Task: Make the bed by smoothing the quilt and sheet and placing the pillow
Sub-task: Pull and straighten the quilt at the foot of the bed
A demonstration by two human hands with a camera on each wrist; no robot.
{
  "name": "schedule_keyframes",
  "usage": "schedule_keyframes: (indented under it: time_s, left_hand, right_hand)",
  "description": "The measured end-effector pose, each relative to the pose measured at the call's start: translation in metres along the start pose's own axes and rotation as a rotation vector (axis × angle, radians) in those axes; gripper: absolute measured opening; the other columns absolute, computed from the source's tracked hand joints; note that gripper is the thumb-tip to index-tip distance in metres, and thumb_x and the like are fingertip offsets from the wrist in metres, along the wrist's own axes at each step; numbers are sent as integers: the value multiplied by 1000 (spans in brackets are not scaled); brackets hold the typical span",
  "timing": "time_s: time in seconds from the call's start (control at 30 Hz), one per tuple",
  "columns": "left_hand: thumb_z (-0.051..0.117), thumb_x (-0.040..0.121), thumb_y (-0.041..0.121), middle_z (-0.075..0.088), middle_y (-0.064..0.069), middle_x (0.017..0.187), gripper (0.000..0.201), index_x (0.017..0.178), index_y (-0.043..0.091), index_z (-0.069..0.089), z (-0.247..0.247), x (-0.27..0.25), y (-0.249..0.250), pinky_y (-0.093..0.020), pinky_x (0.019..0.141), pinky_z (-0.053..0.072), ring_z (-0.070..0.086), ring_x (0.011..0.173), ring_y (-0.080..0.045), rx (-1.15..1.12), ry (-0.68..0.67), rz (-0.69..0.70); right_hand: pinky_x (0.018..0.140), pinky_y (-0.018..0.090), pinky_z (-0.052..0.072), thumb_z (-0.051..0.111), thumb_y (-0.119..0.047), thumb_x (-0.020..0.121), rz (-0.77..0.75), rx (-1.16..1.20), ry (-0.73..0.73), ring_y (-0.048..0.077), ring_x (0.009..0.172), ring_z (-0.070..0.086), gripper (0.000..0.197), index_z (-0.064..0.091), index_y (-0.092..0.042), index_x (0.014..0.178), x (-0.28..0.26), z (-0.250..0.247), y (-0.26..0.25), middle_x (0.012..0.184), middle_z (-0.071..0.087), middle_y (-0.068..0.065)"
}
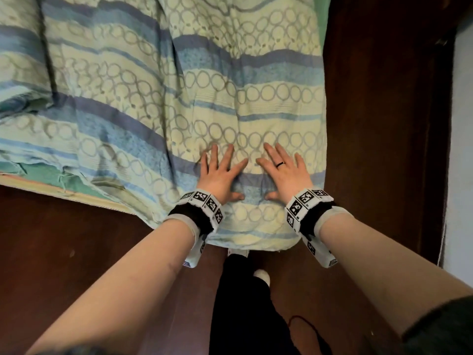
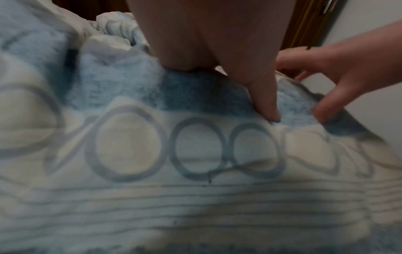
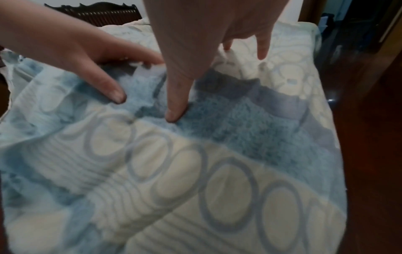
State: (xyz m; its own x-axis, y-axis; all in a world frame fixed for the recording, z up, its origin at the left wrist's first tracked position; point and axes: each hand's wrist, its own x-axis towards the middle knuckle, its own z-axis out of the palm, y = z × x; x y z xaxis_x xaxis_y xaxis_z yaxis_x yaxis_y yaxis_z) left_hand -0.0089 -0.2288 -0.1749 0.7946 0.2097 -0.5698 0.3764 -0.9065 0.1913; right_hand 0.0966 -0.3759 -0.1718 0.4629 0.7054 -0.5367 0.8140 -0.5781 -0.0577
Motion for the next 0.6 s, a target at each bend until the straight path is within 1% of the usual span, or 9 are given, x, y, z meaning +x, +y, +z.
schedule_keyframes:
  time_s: [0.07, 0.13, 0.17, 0.23, 0.33, 0.43, 0.47, 0.53, 0.6]
  left_hand:
    - [57, 86, 45, -10, -3, 161, 64, 144, 38, 31, 2, 6, -2, -55, 116, -8, -16, 145, -38, 10, -18, 0]
    - [48, 93, 41, -1, -3, 161, 41, 133, 35, 52, 1, 12, 3, -56, 116, -4, -11, 146, -40, -9, -25, -26]
    - [45, 95, 39, 2, -3, 161, 37, 129, 33, 57, -1, 15, 7, -57, 116, -3, -9, 146, -41, -11, -42, -41]
    - [45, 95, 36, 8, -4, 161, 35, 125, 28, 62, -10, 22, 10, -57, 117, 1, -4, 146, -42, -14, -107, -51]
    - [51, 93, 35, 21, -1, 159, 32, 120, 26, 65, -28, 26, 4, -52, 117, 9, 6, 146, -41, -74, -183, -6]
    - [58, 90, 31, 40, 3, 150, 31, 118, 23, 68, -44, 21, 0, -46, 117, 16, 19, 146, -32, -240, -227, -21]
    - [60, 89, 28, 50, 0, 143, 30, 116, 19, 69, -49, 20, 4, -41, 114, 26, 32, 141, -27, -296, -224, -30]
    - [62, 88, 22, 67, -7, 124, 27, 112, 11, 71, -62, 18, 16, -30, 95, 44, 57, 120, -23, -361, -210, -42]
    - [63, 88, 22, 71, -9, 114, 27, 110, 9, 71, -81, 13, 37, -29, 83, 47, 64, 108, -24, -358, -179, -49]
  right_hand:
    - [118, 45, 15, 71, -32, 79, -93, -62, 53, 22, 146, 19, 63, 45, -20, 136, 15, -5, -7, 155, 28, 4]
    - [110, 37, 31, 69, -26, 82, -150, -125, 167, 23, 128, 47, 32, 65, -17, 112, 28, -12, -16, 127, 60, 5]
    - [108, 35, 32, 60, -23, 88, -159, -123, 121, 23, 125, 48, 25, 66, -16, 111, 32, -18, -21, 123, 62, 3]
    - [107, 36, 28, 44, -20, 96, -163, -113, -58, 24, 129, 40, 29, 62, -15, 118, 40, -22, -22, 127, 58, 3]
    - [103, 35, 30, 47, -25, 94, -199, -175, -197, 23, 127, 41, 26, 61, -17, 115, 46, -36, -14, 125, 59, 3]
    - [102, 38, 34, 50, -28, 93, -217, -191, -338, 24, 122, 50, 22, 61, -18, 109, 45, -58, -13, 119, 61, 5]
    - [98, 38, 37, 51, -28, 93, -228, -186, -367, 25, 118, 53, 17, 61, -18, 104, 42, -64, -11, 115, 62, 6]
    - [86, 34, 43, 53, -28, 92, -249, -162, -402, 27, 111, 59, 10, 54, -18, 92, 32, -76, 0, 111, 64, 8]
    - [78, 32, 43, 57, -30, 90, -251, -97, -395, 29, 109, 60, 15, 50, -16, 90, 18, -89, 20, 114, 64, 11]
